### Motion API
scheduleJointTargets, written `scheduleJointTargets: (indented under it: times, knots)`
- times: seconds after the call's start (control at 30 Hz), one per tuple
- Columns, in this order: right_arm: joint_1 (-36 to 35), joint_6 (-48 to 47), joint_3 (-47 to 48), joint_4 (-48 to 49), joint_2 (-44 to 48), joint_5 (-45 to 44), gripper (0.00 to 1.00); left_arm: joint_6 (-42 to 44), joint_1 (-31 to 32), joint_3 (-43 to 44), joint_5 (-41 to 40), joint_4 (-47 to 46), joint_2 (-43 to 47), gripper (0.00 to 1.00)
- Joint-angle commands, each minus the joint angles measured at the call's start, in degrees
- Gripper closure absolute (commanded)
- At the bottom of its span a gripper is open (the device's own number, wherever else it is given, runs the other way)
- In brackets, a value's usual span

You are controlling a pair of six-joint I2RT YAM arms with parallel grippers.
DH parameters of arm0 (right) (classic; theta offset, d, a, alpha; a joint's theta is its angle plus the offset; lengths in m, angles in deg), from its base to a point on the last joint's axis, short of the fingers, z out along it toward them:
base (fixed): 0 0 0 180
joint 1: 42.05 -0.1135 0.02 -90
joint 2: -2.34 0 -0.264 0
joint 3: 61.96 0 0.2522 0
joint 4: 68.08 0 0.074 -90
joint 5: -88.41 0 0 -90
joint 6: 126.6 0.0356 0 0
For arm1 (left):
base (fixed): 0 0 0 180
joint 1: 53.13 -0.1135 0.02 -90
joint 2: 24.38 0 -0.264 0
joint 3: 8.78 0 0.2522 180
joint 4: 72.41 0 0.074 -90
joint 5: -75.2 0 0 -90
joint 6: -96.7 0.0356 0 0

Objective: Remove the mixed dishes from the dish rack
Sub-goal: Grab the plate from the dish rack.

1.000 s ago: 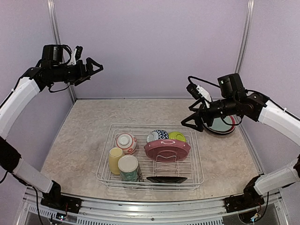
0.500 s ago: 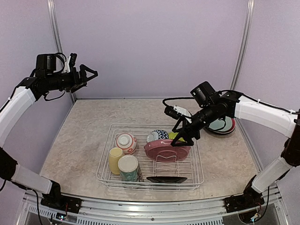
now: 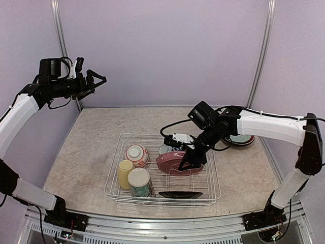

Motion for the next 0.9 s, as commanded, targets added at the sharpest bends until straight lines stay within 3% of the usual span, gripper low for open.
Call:
scheduleJointTargets:
  times: [0.0, 0.27, 0.47, 0.87]
  knots:
    - [-1.73, -0.77, 1.08, 0.0, -0.41, -4.72, 0.57, 0.56, 0.21, -0.3, 0.14, -0.7, 1.16, 0.01]
    - [-2.21, -1.16, -0.04, -0.48, 1.8, -5.32, 0.77, 0.79, 0.38, -0.66, -0.05, -0.9, 1.31, 0.01]
    - [-2.27, -0.57, 0.78, -0.53, 4.22, -6.46, 0.99, 0.16, -0.05, -0.41, 1.34, -1.02, 0.74, 0.01]
    - [-2.32, 1.65, 2.91, 2.12, 9.88, -3.96, 1.0, 0.47, -0.18, -0.65, 0.06, -0.86, -0.04, 0.01]
